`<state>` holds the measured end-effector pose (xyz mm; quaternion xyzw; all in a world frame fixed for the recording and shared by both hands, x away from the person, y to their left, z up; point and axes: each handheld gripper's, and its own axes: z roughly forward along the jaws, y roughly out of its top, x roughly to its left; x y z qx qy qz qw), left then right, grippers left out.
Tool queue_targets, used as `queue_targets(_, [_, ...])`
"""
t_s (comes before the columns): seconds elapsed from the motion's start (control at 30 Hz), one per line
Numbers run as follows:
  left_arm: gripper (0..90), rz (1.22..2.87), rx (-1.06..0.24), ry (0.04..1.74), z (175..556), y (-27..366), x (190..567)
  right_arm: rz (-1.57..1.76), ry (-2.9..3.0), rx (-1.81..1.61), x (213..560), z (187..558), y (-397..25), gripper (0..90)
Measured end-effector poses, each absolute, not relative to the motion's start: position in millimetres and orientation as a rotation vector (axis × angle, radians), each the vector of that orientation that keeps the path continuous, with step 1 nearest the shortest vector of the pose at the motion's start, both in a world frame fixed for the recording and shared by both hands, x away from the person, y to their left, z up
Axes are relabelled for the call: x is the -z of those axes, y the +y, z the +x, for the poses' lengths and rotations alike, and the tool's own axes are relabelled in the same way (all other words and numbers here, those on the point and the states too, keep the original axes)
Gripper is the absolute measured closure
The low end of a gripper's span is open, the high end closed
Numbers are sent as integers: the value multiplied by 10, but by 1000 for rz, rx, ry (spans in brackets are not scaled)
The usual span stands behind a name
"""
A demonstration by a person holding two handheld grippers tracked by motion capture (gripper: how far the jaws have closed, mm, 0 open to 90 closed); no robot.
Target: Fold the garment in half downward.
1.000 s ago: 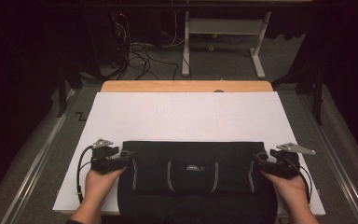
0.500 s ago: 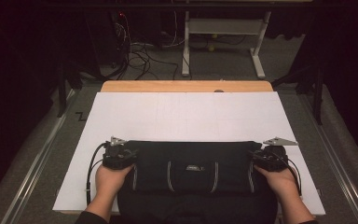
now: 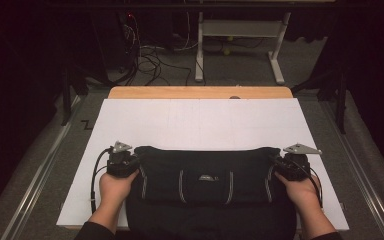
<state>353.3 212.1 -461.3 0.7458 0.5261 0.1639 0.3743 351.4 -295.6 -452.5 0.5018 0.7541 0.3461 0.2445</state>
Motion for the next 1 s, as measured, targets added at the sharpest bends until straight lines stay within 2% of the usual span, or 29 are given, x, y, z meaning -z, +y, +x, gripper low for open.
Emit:
queue_targets(0.57, [766,1899,-506,1363,4219,2095,4355,1316,2000,-945,4356,4039,-2862,813])
queue_targets(0.83, [762,1894,-488,1395,4315,2094,4431,1314,1985,-911,4270,4328,-2809,811])
queue_targets(1.0, [740,1913,-473,1405,4346,2107,4499,1306,1992,-865,4347,4432,-2778,805])
